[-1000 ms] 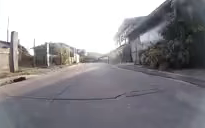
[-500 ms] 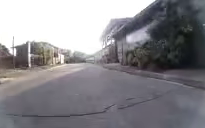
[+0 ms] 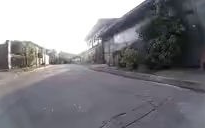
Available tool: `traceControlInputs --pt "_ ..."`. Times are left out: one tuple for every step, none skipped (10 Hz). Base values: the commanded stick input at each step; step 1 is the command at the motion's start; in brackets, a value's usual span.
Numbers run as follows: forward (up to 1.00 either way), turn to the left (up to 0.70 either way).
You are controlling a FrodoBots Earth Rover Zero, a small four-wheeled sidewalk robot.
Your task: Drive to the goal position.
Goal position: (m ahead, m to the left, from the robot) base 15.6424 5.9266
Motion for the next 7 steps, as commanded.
traceControlInputs --pt "0.98 0.00" --pt "0.98 0.00" --pt "0.98 0.00" --pt "0.98 0.00" --pt "0.98 0.00" --pt "0.98 0.00" --pt "0.98 0.00"
